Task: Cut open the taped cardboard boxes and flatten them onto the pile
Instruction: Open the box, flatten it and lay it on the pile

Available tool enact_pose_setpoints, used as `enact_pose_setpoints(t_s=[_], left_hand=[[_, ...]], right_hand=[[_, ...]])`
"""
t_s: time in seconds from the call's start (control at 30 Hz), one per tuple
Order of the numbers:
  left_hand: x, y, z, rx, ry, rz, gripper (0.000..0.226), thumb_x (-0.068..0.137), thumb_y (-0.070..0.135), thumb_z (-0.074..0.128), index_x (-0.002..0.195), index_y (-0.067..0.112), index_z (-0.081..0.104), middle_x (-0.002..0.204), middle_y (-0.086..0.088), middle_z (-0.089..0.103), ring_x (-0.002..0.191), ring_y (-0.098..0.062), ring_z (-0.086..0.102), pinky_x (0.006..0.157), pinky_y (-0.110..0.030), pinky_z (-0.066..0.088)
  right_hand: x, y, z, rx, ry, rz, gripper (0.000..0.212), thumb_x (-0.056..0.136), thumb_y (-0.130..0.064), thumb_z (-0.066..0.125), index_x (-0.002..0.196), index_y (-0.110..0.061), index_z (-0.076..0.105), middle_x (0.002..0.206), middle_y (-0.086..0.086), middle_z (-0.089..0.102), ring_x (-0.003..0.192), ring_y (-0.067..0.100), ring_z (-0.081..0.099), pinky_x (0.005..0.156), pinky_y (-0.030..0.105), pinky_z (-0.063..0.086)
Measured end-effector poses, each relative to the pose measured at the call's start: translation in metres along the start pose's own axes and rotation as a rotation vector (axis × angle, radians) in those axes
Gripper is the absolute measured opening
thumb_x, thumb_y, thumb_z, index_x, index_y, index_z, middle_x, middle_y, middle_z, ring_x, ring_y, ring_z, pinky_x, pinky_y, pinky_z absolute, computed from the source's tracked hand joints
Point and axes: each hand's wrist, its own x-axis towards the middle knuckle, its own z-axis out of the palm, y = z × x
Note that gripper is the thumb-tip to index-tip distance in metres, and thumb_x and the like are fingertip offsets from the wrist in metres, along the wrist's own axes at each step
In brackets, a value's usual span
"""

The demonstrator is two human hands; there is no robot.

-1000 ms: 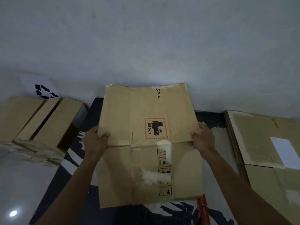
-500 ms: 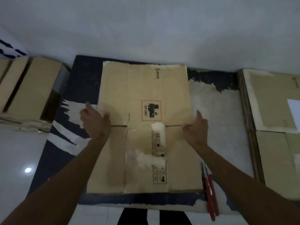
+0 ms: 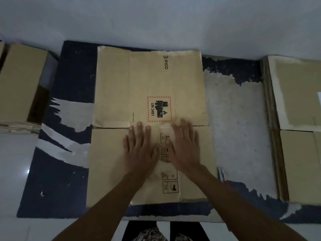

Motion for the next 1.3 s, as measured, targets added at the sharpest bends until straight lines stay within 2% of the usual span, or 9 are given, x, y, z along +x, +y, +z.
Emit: enact_pose_setpoints(t_s=[0.33, 0.47, 0.57, 0.73, 0.83, 0.93, 1.07, 1.17, 1.3], left_hand=[[-0.014, -0.004, 0.004, 0.009, 0.007, 0.017, 0.069, 0.101, 0.056, 0.028, 0.159, 0.021, 0.016, 0.167, -0.007, 0.005, 0.153, -0.032, 0.0, 0.123, -0.049, 0.006], [-0.012, -0.009, -0.006, -0.043, 0.047, 0.035, 0.061, 0.097, 0.046, 0.037, 0.152, 0.019, 0.039, 0.161, -0.01, 0.03, 0.148, -0.037, 0.024, 0.116, -0.049, 0.02], [0.037, -0.016, -0.023, -0.067, 0.17, 0.047, 0.048, 0.089, 0.034, 0.048, 0.129, 0.01, 0.056, 0.133, -0.017, 0.053, 0.12, -0.041, 0.049, 0.098, -0.048, 0.039], [0.173, -0.026, -0.042, -0.066, 0.136, -0.011, 0.061, 0.103, 0.039, 0.039, 0.158, 0.022, 0.019, 0.165, -0.013, 0.011, 0.151, -0.035, 0.008, 0.12, -0.051, 0.013], [0.213, -0.035, -0.042, 0.031, 0.072, 0.002, 0.063, 0.104, 0.048, 0.023, 0.159, 0.025, 0.002, 0.167, -0.008, -0.007, 0.153, -0.03, -0.008, 0.123, -0.051, 0.0], [0.217, -0.035, -0.041, 0.072, 0.086, -0.001, 0.063, 0.103, 0.051, 0.017, 0.159, 0.026, 0.002, 0.167, -0.007, -0.008, 0.153, -0.028, -0.01, 0.123, -0.049, -0.003], [0.215, -0.034, -0.045, 0.052, 0.08, 0.015, 0.064, 0.103, 0.053, 0.019, 0.159, 0.025, 0.007, 0.167, -0.008, -0.005, 0.153, -0.029, -0.009, 0.123, -0.049, -0.002], [0.215, -0.032, -0.043, 0.051, 0.074, 0.012, 0.064, 0.103, 0.053, 0.023, 0.159, 0.024, 0.011, 0.167, -0.008, -0.001, 0.153, -0.029, -0.005, 0.123, -0.052, 0.003], [0.231, -0.033, -0.054, 0.081, 0.099, 0.008, 0.055, 0.098, 0.049, 0.039, 0.143, 0.018, 0.042, 0.155, -0.013, 0.033, 0.141, -0.036, 0.03, 0.109, -0.05, 0.027]], right_hand=[[0.143, -0.023, 0.008, -0.055, 0.004, -0.083, 0.068, 0.099, -0.056, 0.028, 0.157, -0.035, -0.001, 0.166, 0.0, -0.011, 0.151, 0.029, -0.016, 0.119, 0.056, -0.011], [0.151, -0.027, 0.018, -0.127, 0.058, -0.071, 0.068, 0.098, -0.061, 0.018, 0.157, -0.035, -0.003, 0.166, 0.0, -0.011, 0.151, 0.029, -0.017, 0.119, 0.058, -0.008], [0.152, -0.027, 0.018, -0.129, 0.067, -0.076, 0.068, 0.098, -0.061, 0.019, 0.157, -0.034, 0.0, 0.166, 0.0, -0.009, 0.151, 0.031, -0.016, 0.118, 0.058, -0.009], [0.154, -0.026, 0.02, -0.11, 0.078, -0.089, 0.067, 0.099, -0.061, 0.022, 0.157, -0.034, 0.004, 0.166, 0.0, -0.005, 0.151, 0.031, -0.012, 0.118, 0.059, -0.008], [0.166, -0.025, 0.012, -0.138, 0.068, -0.089, 0.064, 0.097, -0.059, 0.028, 0.155, -0.035, 0.017, 0.165, 0.001, 0.01, 0.15, 0.034, 0.004, 0.116, 0.06, 0.007], [0.193, -0.026, 0.0, -0.117, 0.084, -0.089, 0.056, 0.1, -0.051, 0.031, 0.153, -0.036, 0.023, 0.161, 0.003, 0.017, 0.145, 0.037, 0.013, 0.112, 0.058, 0.016], [0.223, -0.034, 0.002, -0.06, 0.071, -0.1, 0.061, 0.101, -0.046, 0.029, 0.158, -0.031, 0.012, 0.166, 0.007, 0.001, 0.15, 0.037, -0.007, 0.118, 0.055, -0.005], [0.244, -0.036, 0.001, -0.1, 0.083, -0.113, 0.065, 0.099, -0.047, 0.025, 0.158, -0.027, 0.007, 0.166, 0.004, -0.003, 0.15, 0.038, -0.013, 0.12, 0.056, -0.007], [0.253, -0.038, 0.0, -0.105, 0.095, -0.133, 0.063, 0.101, -0.046, 0.023, 0.158, -0.024, 0.009, 0.166, 0.004, 0.0, 0.15, 0.039, -0.011, 0.119, 0.057, -0.005]])
